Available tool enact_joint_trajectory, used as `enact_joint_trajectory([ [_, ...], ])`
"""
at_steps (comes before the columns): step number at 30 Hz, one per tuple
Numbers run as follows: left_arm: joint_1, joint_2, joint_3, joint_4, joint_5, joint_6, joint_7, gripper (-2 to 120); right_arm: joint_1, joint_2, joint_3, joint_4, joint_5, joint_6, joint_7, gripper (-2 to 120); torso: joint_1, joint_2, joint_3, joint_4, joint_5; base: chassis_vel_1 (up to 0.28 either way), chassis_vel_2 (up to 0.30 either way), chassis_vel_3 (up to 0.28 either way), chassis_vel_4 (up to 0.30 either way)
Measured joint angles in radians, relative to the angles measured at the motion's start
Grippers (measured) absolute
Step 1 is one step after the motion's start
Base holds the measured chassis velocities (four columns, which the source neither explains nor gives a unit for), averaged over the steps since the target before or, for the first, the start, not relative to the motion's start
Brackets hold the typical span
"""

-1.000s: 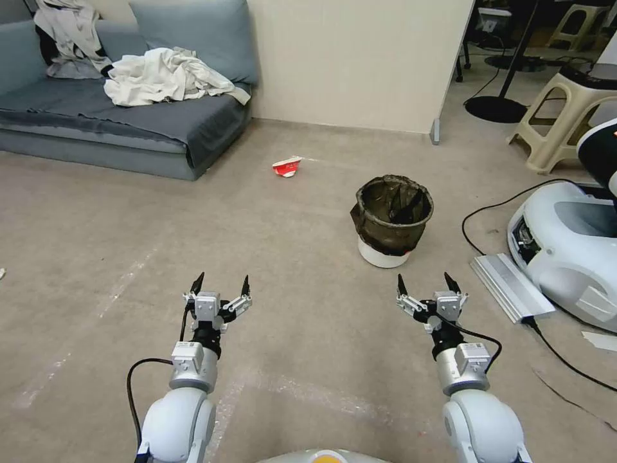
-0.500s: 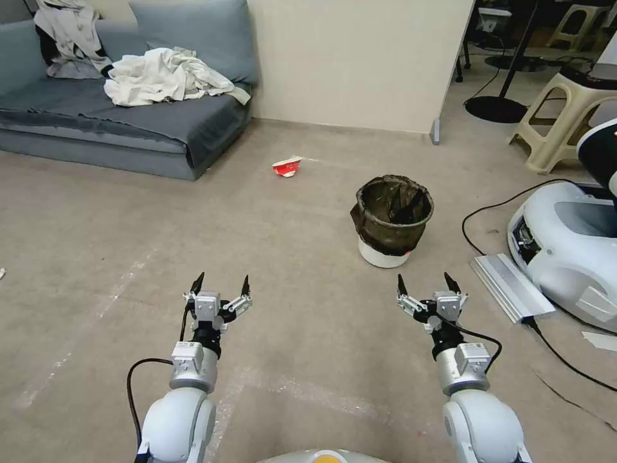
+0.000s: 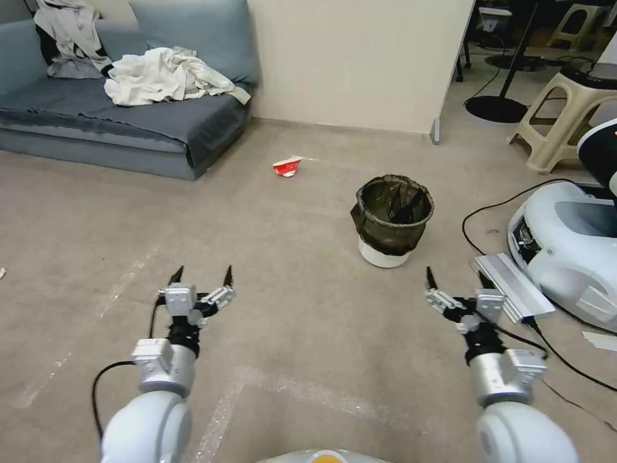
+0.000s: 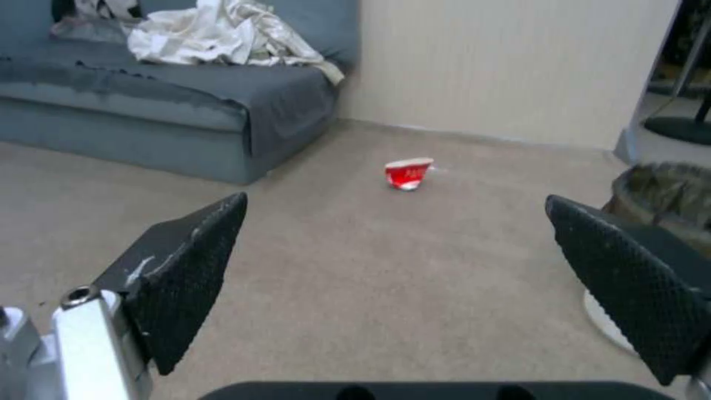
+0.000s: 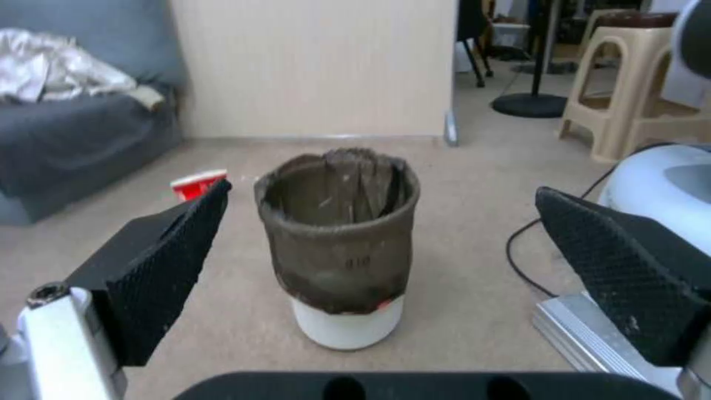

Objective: Pick up the trash can from the floor.

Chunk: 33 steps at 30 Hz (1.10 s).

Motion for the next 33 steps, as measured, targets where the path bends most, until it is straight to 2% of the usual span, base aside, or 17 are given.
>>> enact_joint_trajectory([
  [2, 0.03, 0.016, -0.022, -0.056, -0.041, 0.017, -0.001, 100, -0.032, -0.006, 0.026, 0.064, 0.05, -0.017, 0.01, 100, 0.0, 0.0, 0.0, 0.0002, 0.0003, 0.0, 0.0, 0.0, 0.0],
  [4, 0.041, 0.025, -0.027, -0.062, -0.051, 0.011, 0.002, 100, -0.054, -0.011, 0.039, 0.091, 0.081, 0.006, 0.008, 100, 0.0, 0.0, 0.0, 0.0, 0.0002, 0.0, 0.0, 0.0, 0.0],
  [5, 0.045, 0.029, -0.028, -0.062, -0.056, 0.007, 0.004, 100, -0.062, -0.013, 0.043, 0.099, 0.092, 0.021, 0.005, 100, 0.0, 0.0, 0.0, -0.0001, -0.0008, 0.0, 0.0, 0.0, 0.0],
  [7, 0.049, 0.033, -0.03, -0.062, -0.06, 0.003, 0.009, 100, -0.071, -0.016, 0.048, 0.102, 0.104, 0.041, 0.0, 100, 0.0, 0.0, 0.0, 0.0, 0.0004, 0.0, 0.0, 0.0, 0.0],
  [11, 0.044, 0.031, -0.03, -0.055, -0.065, 0.003, 0.011, 100, -0.072, -0.016, 0.048, 0.099, 0.104, 0.052, -0.002, 100, 0.0, 0.0, 0.0, 0.0001, 0.0, 0.0, 0.0, 0.0, 0.0],
  [24, 0.036, 0.026, -0.026, -0.036, -0.063, 0.003, 0.012, 100, -0.068, -0.019, 0.047, 0.083, 0.1, 0.064, -0.009, 100, 0.0, 0.0, 0.0, 0.0001, 0.0, 0.0, 0.0, 0.0, 0.0],
  [33, 0.032, 0.024, -0.022, -0.03, -0.061, 0.005, 0.013, 100, -0.066, -0.021, 0.048, 0.077, 0.098, 0.073, -0.013, 100, 0.0, 0.0, 0.0, 0.0, 0.0, -0.071, -0.068, -0.071, -0.072],
])
